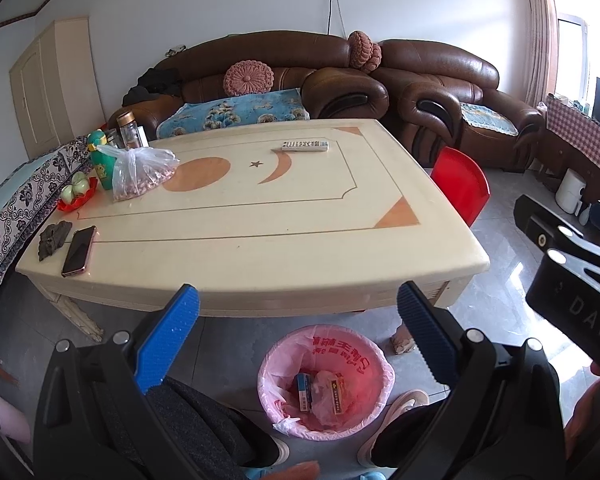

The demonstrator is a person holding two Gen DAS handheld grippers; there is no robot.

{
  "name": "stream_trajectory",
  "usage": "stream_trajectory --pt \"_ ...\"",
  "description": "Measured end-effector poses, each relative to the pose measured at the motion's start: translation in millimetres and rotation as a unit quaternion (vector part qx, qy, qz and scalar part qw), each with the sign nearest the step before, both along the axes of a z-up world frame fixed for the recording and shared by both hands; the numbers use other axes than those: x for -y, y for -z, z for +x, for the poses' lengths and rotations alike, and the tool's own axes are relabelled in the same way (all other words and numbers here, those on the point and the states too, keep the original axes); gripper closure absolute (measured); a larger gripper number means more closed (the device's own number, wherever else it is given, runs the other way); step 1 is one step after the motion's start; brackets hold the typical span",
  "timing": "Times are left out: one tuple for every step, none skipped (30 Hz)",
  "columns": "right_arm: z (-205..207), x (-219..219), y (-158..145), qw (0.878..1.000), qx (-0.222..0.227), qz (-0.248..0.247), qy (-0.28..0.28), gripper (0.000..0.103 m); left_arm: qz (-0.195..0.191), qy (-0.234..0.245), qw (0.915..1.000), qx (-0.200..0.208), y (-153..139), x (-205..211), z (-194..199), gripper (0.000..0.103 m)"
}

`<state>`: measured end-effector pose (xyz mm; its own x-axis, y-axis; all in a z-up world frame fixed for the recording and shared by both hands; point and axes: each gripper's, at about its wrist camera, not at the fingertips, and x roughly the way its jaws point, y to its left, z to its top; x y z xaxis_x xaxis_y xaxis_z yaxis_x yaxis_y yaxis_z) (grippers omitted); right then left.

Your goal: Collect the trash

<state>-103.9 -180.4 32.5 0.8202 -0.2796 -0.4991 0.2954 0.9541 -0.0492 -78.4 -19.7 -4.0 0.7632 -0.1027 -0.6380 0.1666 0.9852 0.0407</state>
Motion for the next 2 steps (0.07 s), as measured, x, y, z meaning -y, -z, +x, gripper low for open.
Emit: stream_trajectory --pt "0.0 0.0 0.0 1.0 0.0 0.0 0.0 0.007 0.0 0.0 1.0 -0.001 0.0 -0.5 0.2 0.006" --pt "-0.1 0.0 0.0 1.0 0.0 0.001 0.0 0.007 -0.001 0.0 1.0 -0.002 0.1 -0.9 0.7 0.006"
